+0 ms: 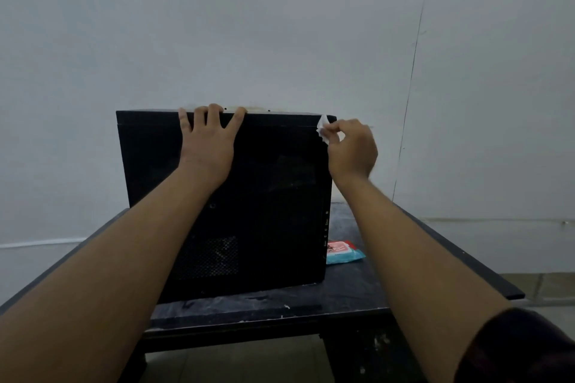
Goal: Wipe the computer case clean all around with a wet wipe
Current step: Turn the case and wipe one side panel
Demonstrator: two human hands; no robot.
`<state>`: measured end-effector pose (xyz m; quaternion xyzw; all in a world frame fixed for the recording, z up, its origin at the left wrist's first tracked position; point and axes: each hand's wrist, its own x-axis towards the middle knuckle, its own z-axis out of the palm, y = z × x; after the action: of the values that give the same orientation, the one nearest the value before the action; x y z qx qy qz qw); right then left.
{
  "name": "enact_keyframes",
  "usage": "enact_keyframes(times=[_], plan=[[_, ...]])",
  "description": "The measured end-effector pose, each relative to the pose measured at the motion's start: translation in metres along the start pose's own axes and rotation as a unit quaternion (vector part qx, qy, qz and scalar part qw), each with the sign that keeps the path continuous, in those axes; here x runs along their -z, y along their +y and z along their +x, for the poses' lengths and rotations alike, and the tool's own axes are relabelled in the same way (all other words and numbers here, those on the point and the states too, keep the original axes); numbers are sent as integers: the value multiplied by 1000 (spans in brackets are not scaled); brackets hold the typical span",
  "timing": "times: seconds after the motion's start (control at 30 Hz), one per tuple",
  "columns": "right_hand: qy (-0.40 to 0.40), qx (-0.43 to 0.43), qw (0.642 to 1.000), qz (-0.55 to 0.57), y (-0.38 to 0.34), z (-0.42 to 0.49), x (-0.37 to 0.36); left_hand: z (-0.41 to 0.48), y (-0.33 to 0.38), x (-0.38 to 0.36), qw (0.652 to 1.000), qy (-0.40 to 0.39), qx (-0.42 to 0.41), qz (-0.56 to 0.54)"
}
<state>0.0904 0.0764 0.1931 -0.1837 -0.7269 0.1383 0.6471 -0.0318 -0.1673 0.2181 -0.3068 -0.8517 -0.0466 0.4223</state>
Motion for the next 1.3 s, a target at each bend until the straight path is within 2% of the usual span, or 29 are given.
enact_keyframes(times=[0.13,0.3,0.47,0.6,0.7,0.8,0.97,1.1,1.2,1.3], plan=[[10,26,1000,-1,14,-29,-2,0,0,0,1000,4,-1,-2],[-60,15,998,-3,41,-99,-1,0,1,0,1000,0,3,2],[-41,57,997,-34,16,-45,4,1,1,0,1000,-1,5,4],[-32,54,998,-28,-4,5,4,0,0,-2,1000,3,2,-5],[-26,72,997,-27,2,-8,-1,-1,0,-3,1000,2,3,-7],[-38,78,996,-28,28,-60,-2,-1,1,-2,1000,0,4,-2],[-65,-15,996,65,40,-106,-4,-2,2,-2,1000,4,7,1],[-33,-34,993,104,16,-46,-6,-1,2,-4,1000,7,4,0],[6,-93,983,158,3,1,-2,-1,0,-5,1000,9,1,-8],[-4,-109,980,166,4,5,-3,-3,0,-5,1000,12,2,-13]])
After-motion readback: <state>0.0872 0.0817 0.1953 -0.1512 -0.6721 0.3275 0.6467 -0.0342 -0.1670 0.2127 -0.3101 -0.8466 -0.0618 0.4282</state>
